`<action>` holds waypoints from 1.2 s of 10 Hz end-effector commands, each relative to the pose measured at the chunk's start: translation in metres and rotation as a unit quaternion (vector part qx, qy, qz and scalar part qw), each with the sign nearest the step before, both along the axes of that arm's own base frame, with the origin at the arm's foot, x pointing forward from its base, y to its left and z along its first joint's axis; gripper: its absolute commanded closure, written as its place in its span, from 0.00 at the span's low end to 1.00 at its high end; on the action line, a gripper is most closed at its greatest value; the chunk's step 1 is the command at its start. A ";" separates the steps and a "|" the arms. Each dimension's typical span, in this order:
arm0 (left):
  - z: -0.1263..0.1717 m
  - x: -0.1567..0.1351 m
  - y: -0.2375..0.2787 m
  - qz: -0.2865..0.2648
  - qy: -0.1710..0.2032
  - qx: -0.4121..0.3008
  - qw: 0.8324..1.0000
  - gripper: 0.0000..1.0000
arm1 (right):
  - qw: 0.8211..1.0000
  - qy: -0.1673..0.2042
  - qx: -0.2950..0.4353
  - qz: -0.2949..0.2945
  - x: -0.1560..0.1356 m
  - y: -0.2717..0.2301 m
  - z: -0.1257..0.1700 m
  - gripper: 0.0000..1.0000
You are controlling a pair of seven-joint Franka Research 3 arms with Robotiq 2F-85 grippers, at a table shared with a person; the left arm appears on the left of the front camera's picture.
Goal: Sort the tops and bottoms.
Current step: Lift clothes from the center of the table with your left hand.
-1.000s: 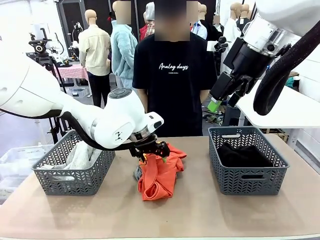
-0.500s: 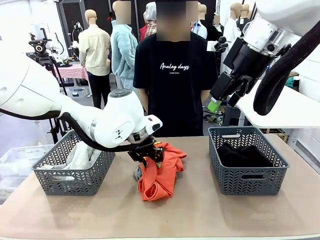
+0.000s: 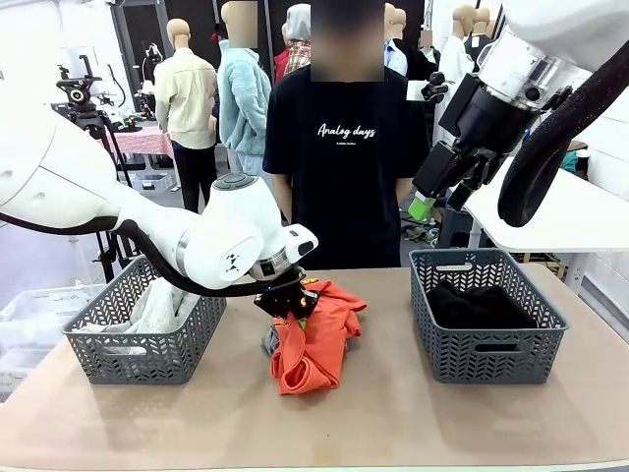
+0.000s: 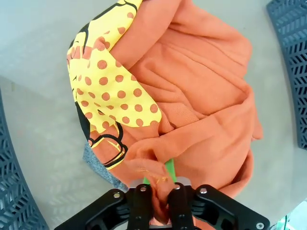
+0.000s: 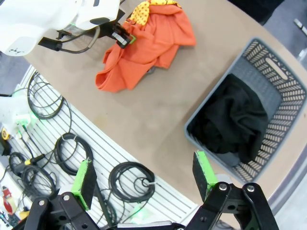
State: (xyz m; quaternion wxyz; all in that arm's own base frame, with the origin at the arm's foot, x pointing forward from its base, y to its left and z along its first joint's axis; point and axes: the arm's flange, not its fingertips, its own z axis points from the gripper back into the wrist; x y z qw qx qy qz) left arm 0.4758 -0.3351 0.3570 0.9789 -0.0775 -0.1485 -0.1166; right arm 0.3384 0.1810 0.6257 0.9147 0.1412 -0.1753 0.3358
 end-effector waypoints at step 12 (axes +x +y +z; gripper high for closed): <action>0.166 -0.032 -0.007 -0.050 -0.098 -0.041 0.993 1.00 | 1.000 0.000 -0.006 0.000 -0.002 -0.003 -0.004 0.00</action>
